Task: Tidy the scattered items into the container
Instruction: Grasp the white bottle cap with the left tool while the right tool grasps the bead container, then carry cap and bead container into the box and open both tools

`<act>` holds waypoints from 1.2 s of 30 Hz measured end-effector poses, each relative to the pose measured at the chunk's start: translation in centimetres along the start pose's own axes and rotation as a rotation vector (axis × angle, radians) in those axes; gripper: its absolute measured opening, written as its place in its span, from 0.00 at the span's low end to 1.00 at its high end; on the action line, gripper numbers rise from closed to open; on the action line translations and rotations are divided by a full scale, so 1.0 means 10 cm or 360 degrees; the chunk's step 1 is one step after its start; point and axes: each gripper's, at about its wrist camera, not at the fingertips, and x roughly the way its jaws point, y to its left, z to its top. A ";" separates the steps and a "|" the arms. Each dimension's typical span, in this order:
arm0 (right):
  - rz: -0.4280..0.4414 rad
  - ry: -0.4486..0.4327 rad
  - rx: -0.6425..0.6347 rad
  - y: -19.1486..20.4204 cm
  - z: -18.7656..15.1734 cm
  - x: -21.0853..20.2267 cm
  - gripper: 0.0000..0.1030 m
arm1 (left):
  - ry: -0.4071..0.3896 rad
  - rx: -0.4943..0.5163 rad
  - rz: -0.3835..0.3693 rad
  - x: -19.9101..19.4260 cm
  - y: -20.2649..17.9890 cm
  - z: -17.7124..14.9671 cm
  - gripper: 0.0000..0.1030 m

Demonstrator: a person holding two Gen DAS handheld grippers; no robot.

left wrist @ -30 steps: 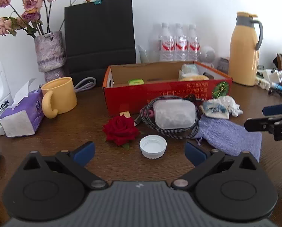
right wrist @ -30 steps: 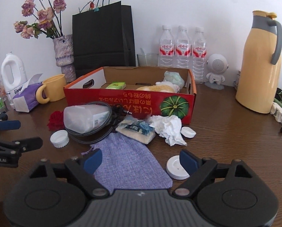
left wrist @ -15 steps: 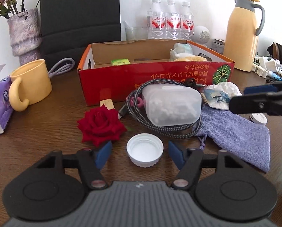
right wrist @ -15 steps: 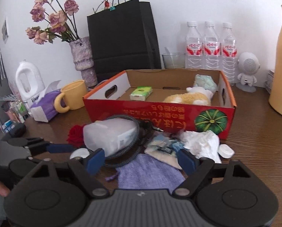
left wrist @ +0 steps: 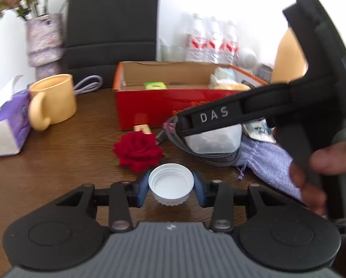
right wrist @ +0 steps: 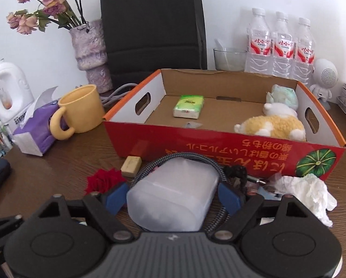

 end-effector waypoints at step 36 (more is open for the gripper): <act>-0.0238 -0.0092 0.0016 -0.57 -1.71 -1.74 0.63 | 0.0043 0.0160 -0.0053 -0.74 -0.76 -0.78 0.40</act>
